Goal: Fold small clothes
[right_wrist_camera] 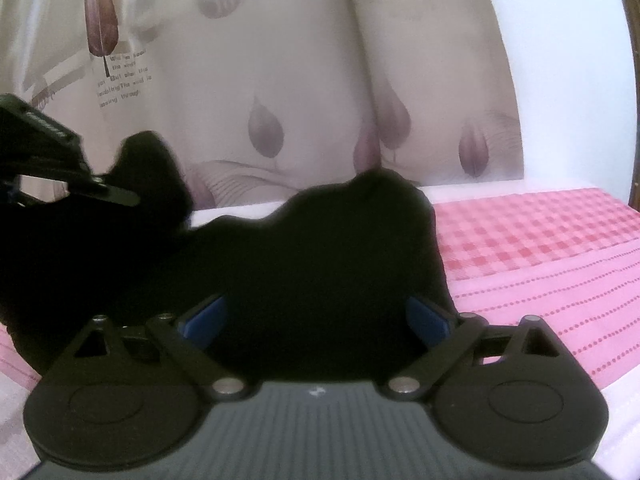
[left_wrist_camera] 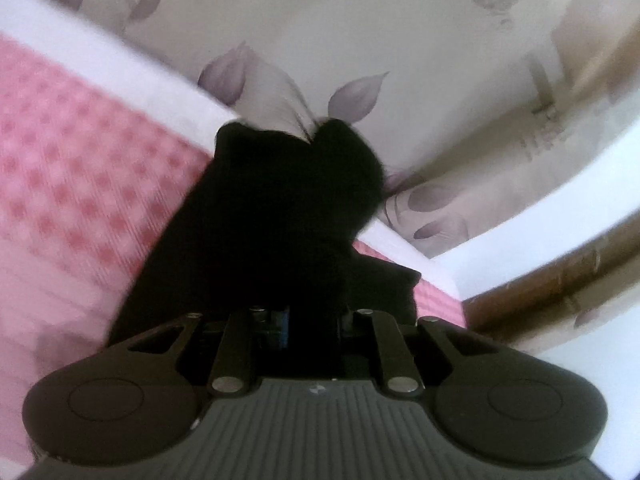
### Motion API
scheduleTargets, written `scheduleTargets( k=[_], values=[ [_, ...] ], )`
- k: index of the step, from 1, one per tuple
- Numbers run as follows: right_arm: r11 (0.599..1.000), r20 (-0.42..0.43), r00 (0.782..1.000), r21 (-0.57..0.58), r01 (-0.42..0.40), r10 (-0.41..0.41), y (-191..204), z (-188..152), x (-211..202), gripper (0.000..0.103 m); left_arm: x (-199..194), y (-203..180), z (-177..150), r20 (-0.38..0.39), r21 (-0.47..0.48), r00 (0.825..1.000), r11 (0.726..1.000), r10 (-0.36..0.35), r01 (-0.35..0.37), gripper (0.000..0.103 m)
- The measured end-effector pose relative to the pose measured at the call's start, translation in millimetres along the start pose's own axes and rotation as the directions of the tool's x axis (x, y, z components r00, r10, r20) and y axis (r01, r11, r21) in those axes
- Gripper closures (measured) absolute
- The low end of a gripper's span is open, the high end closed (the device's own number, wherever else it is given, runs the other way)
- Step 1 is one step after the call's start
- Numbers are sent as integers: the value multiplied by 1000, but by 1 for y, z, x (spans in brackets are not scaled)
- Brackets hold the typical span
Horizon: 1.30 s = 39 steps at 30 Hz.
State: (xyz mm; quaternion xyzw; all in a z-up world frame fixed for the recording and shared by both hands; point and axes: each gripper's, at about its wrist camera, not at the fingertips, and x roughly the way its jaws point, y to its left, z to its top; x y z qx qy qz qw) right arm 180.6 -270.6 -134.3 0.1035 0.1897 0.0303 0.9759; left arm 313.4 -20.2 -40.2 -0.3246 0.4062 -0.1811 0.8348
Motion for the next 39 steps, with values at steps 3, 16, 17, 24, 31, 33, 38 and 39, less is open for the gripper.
scheduleTargets(
  k=[3,16,17,24,31,33,38,39],
  values=[
    [1000,6,1000,11,-6,6,-2,0,-1,5,15,-7,-8,-16,2,1000,1000,-14,14,82],
    [966,60,980,166,-199,191,-22,2,-14,5,-76,7,-9,93,148,922,921,-376,361,5],
    [944,51,969,219,-246,240,-25,4,-13,5,-85,14,-13,131,205,931,928,-342,312,2],
    [890,-25,940,332,-313,340,-10,36,26,5,-69,97,-72,143,338,961,925,-236,176,3],
    [931,-177,953,315,-183,247,30,50,89,8,-70,123,-92,221,346,925,912,-309,222,0],
    [950,-217,948,261,-173,232,46,51,100,60,-69,123,-93,223,352,929,913,-295,206,0],
    [960,-159,952,144,-241,263,53,73,93,88,-72,131,-90,249,296,928,934,-276,198,0],
    [955,-138,949,123,-269,285,48,84,86,88,-71,132,-88,253,275,930,941,-269,197,0]
  ],
)
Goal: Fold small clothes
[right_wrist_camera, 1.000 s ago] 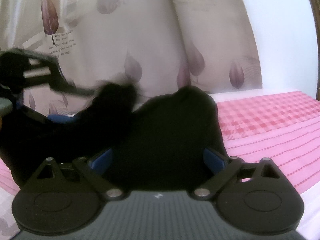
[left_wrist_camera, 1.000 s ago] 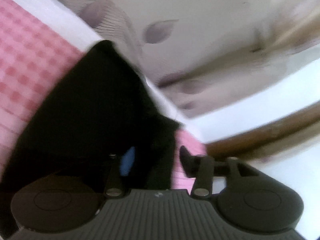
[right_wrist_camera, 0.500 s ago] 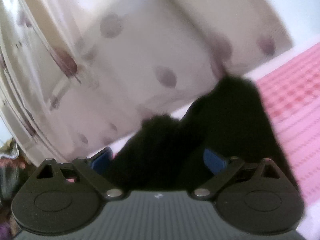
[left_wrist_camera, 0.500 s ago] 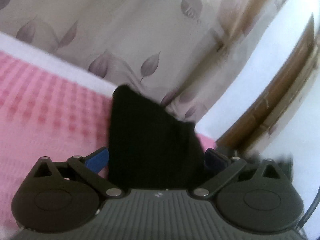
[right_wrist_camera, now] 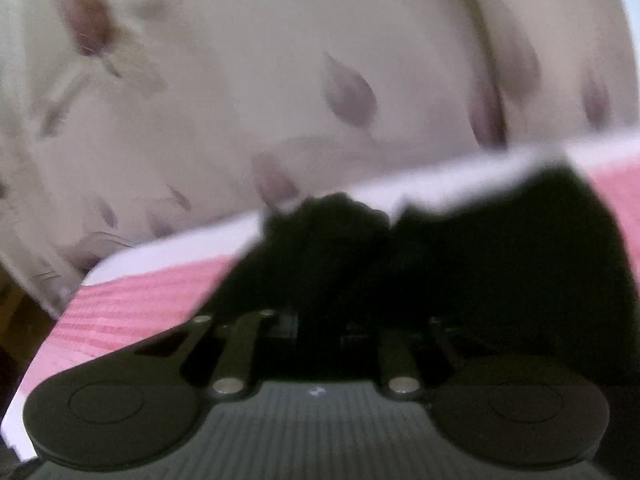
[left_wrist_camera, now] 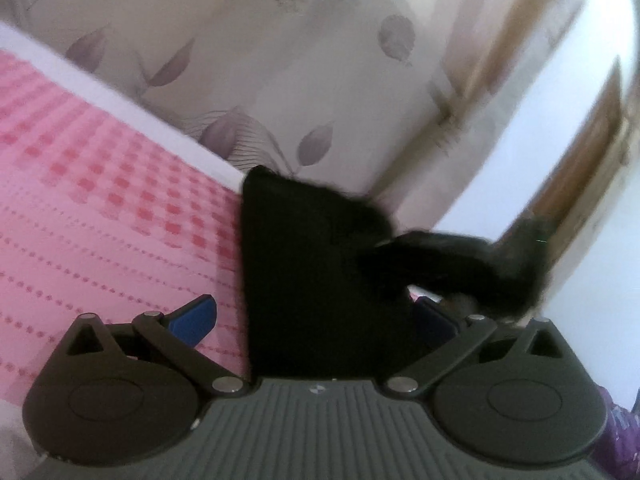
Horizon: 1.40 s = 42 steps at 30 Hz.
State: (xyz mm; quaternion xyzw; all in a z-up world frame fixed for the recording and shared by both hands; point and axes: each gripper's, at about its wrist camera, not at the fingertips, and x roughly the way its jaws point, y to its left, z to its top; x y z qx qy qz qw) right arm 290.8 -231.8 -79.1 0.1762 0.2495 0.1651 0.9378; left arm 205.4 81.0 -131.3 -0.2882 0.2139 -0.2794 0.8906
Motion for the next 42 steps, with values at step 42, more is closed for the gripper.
scheduleTargets(
  k=[42],
  values=[
    [998,-29,998,40,-56,58,-116,-73,-137,72,-3,2,3,6,-2,996,996,85,-85,0]
  ],
)
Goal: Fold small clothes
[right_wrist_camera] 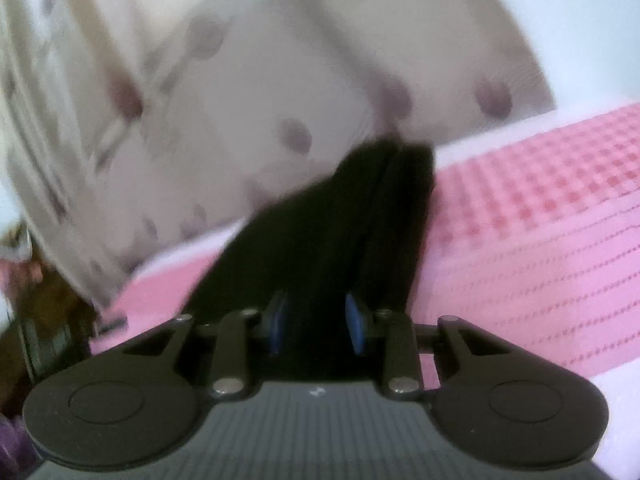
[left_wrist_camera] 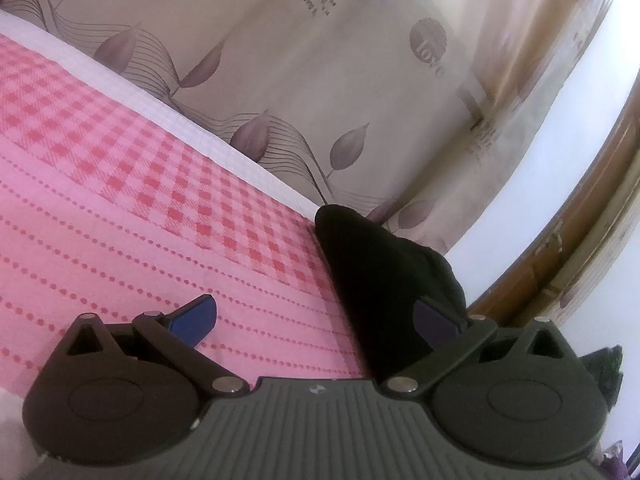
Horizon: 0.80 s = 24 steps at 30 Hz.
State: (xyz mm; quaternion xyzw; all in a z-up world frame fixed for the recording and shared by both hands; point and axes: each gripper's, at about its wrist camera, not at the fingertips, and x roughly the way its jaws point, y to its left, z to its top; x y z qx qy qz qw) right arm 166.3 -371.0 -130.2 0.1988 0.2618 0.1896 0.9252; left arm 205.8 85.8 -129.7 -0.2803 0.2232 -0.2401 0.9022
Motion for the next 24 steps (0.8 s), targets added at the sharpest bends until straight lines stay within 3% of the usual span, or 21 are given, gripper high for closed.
scheduleTargets(
  k=[3,4,7,10,14,19,22,24],
  values=[
    [1000,-54,999,-18,8,-9,4,-9,14,79,0,0,0,-1,4,1000,1000,7,-7,0],
    [999,-53,998,-36,27,-29,6,-12,16,92,-1,0,0,0,5,1000,1000,11,-11,0],
    [995,8,997,-68,71,-70,13,-7,4,96,-1,0,0,2,5,1000,1000,21,-21,0],
    [994,81,994,-73,85,-79,11,5,-21,97,-2,0,0,3,5,1000,1000,26,-26,0],
    [993,-48,993,-28,111,-112,-17,-8,-5,97,-1,0,0,0,9,1000,1000,30,-30,0],
    [984,10,1000,174,-28,27,-47,-12,-9,93,-1,-1,0,0,11,999,999,35,-35,0],
    [991,59,998,136,-7,-1,-41,-1,-19,91,-1,-1,0,-1,10,999,999,35,-35,0],
    [997,95,994,45,57,-61,-25,15,-23,89,-1,-1,1,-2,11,999,999,34,-34,0]
  ],
)
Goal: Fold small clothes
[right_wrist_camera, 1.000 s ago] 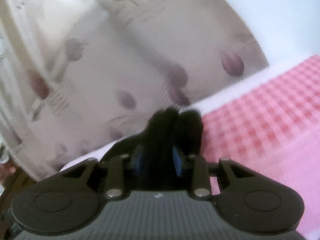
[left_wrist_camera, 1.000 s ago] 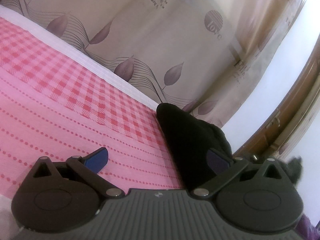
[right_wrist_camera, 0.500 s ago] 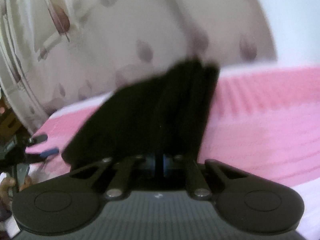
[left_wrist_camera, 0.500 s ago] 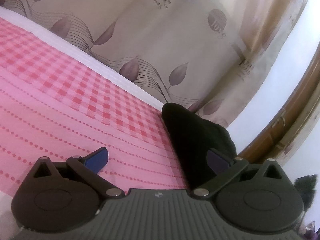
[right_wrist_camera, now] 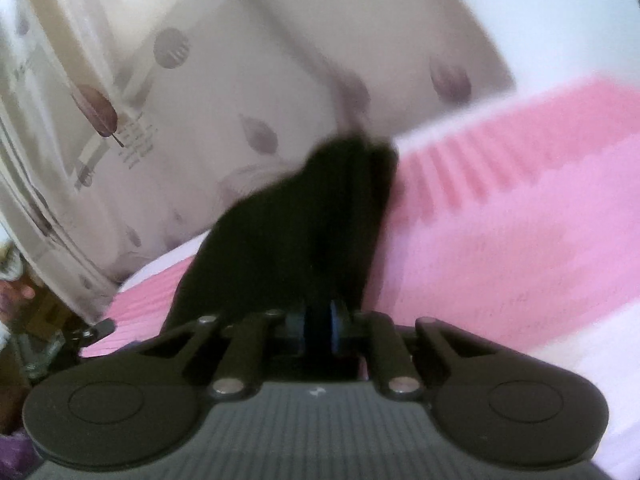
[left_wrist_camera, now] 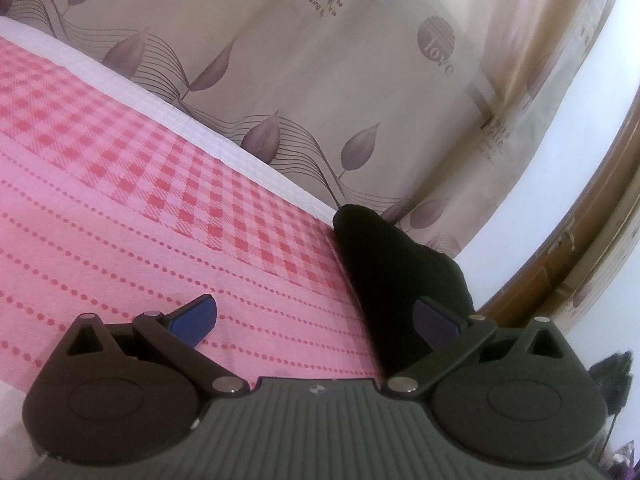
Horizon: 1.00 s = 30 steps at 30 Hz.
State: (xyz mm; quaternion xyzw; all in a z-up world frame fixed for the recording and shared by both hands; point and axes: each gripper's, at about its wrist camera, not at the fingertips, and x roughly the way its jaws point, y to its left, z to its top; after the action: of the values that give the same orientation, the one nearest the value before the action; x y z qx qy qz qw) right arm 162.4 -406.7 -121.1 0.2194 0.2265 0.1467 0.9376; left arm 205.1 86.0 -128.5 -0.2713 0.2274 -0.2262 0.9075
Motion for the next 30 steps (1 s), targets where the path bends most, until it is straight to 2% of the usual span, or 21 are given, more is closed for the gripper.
scheduleTargets(
  k=[6,8,9,10,11,13,17,20,23,25,26,27,30],
  values=[
    [981,14,998,-187,58,-56,44,52,46,89,-1,0,1,-1,2,1000,1000,1,-1,0],
    [987,12,998,-149,64,-63,45,66,54,89,-1,0,0,-2,1,1000,1000,0,0,0],
    [996,-14,1000,-85,10,-11,42,70,53,89,-1,0,1,-1,0,1000,1000,-1,1,0],
    [999,-37,999,-38,-26,25,38,71,50,89,0,0,0,-1,0,1000,1000,0,0,0],
    [1000,-39,999,-21,-21,20,37,68,42,89,0,0,1,-2,0,1000,1000,-1,1,0],
    [997,1,1000,-74,22,-22,36,57,22,89,1,0,1,-4,-1,1000,1000,-8,8,0],
    [980,51,998,-195,39,-29,44,52,13,89,2,-1,1,-13,7,1000,1000,-15,15,0],
    [966,35,998,-255,-33,44,60,57,35,89,3,0,1,-11,5,1000,1000,-12,12,0],
    [927,-21,999,-374,15,-25,71,55,81,89,2,0,1,-9,9,1000,1000,-7,7,0],
    [913,-46,991,-397,98,-127,58,51,113,89,2,-1,1,-11,13,1000,1000,-8,8,0],
    [913,-70,982,-384,138,-177,48,48,126,90,2,0,1,-13,15,1000,1000,-8,8,0],
    [939,-105,979,-318,132,-173,32,44,136,90,3,-1,1,-14,16,1000,1000,-7,7,0],
    [991,-96,992,-111,72,-82,7,49,127,90,3,0,2,-20,17,1000,1000,-9,9,0]
  ],
)
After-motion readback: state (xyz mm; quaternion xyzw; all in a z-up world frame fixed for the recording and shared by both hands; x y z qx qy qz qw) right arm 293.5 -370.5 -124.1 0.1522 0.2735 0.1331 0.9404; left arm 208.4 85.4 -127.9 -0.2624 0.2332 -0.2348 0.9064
